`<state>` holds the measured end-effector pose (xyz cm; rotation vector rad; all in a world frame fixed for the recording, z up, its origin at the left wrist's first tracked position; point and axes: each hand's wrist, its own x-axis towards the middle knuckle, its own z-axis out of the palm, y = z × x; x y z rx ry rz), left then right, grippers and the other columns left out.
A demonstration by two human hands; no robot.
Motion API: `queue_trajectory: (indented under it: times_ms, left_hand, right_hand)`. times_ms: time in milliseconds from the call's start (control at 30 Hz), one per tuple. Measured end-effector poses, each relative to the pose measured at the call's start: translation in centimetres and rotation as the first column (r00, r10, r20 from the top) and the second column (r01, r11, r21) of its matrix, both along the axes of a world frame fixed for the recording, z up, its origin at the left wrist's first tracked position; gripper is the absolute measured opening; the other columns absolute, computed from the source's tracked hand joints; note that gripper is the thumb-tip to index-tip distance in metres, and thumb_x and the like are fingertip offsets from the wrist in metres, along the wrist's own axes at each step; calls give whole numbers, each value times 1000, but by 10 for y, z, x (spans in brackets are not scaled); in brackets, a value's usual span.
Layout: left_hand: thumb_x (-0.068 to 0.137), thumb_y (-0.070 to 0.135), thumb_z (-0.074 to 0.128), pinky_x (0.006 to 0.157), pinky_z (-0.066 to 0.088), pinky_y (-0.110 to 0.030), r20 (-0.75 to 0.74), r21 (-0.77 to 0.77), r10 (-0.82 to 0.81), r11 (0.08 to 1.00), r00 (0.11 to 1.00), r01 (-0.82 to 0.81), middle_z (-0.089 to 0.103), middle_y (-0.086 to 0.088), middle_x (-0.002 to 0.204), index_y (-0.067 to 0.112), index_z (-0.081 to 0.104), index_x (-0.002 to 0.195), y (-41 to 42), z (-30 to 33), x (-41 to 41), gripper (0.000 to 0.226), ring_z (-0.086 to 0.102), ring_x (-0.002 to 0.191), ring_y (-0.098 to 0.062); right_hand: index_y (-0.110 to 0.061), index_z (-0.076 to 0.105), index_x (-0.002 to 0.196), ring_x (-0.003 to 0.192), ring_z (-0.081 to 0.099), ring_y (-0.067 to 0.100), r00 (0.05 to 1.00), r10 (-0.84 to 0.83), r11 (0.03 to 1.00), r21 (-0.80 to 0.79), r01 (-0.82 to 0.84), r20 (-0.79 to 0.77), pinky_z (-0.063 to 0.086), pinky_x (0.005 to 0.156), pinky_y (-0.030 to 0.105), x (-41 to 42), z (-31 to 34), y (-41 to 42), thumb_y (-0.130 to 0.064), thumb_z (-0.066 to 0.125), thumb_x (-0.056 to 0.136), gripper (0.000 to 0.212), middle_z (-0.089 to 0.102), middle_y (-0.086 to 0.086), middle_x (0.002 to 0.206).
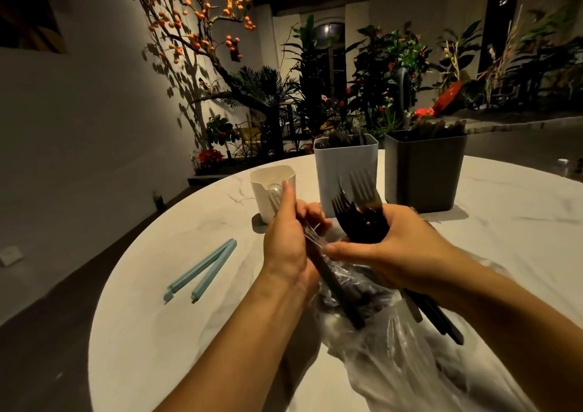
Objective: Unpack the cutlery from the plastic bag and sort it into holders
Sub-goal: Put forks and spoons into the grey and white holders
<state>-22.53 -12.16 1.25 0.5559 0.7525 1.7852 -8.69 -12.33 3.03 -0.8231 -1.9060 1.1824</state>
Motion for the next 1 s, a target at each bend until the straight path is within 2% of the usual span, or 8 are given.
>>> queue_trajectory:
  times_ms: [100, 300, 400, 500, 633, 767, 867, 1000]
  left_hand:
    - [96, 56, 53, 91, 55, -42, -1, -13, -16, 1000, 1000, 16, 62, -1, 67, 20, 54, 64, 0, 0, 1, 48, 63, 72, -18]
    - [99, 58, 42, 109, 43, -57, -111, 22, 41, 999, 993, -38, 73, -13, 95, 17, 73, 72, 2, -4, 1, 59, 66, 111, -36]
    - [98, 59, 44, 109, 44, -52, -120, -16, 72, 997, 990, -75, 70, -9, 89, 15, 74, 74, 4, -6, 0, 59, 62, 110, -35]
    - [98, 51, 54, 89, 49, -34, -157, -59, 104, 992, 982, -115, 67, 0, 75, 14, 73, 69, 6, -6, -1, 51, 56, 90, -19]
    - [94, 28, 67, 103, 47, -44, -177, -113, 122, 983, 977, -143, 66, -24, 104, 9, 76, 87, 6, -8, 3, 22, 62, 103, -35]
    - [91, 21, 73, 94, 56, -54, -203, -101, 213, 966, 956, -237, 71, -24, 112, 4, 67, 116, 8, -10, 5, 31, 71, 103, -37]
    - [90, 27, 74, 89, 59, -51, -355, -84, 261, 948, 898, -308, 75, -14, 104, 9, 68, 111, 8, -15, 4, 28, 74, 95, -30]
    - [100, 38, 57, 91, 58, -48, -428, -102, 301, 921, 852, -376, 74, -9, 96, 14, 68, 98, 10, -17, 7, 27, 72, 94, -26]
  right_hand:
    - [-34, 63, 93, 79, 69, -6, 996, 30, 1000, -3, -30, 86, 54, 72, 14, -1, -2, 1, -19, 83, 74, 31, 72, -25, 83]
    - [-28, 63, 90, 70, 69, -4, 998, 67, 996, -62, -66, 13, 48, 56, 7, 5, -1, 3, -10, 82, 73, 31, 71, -20, 71]
    - [-29, 61, 90, 70, 68, -5, 999, 54, 997, -64, -54, 0, 50, 57, 9, 5, -2, 4, -7, 81, 74, 34, 71, -23, 71]
    - [-29, 63, 89, 71, 68, -3, 1000, 22, 1000, -3, -22, 8, 52, 60, 11, 6, -4, 5, -6, 79, 77, 30, 70, -22, 73]
    - [-34, 62, 92, 77, 67, -6, 999, 2, 995, 96, -6, 46, 51, 62, 10, 5, -8, 5, -1, 78, 78, 39, 70, -25, 79]
    - [-34, 63, 90, 78, 67, -5, 999, -4, 994, 108, -1, 45, 51, 60, 11, 5, -10, 8, 1, 77, 79, 39, 71, -23, 81]
    - [-37, 61, 89, 79, 65, -9, 997, -34, 993, 113, 26, 72, 51, 61, 9, 6, -12, 11, 0, 78, 78, 41, 69, -28, 79]
    - [-40, 60, 89, 78, 64, -13, 992, -63, 989, 142, 47, 109, 49, 62, 6, 7, -12, 12, -3, 80, 78, 44, 67, -32, 74]
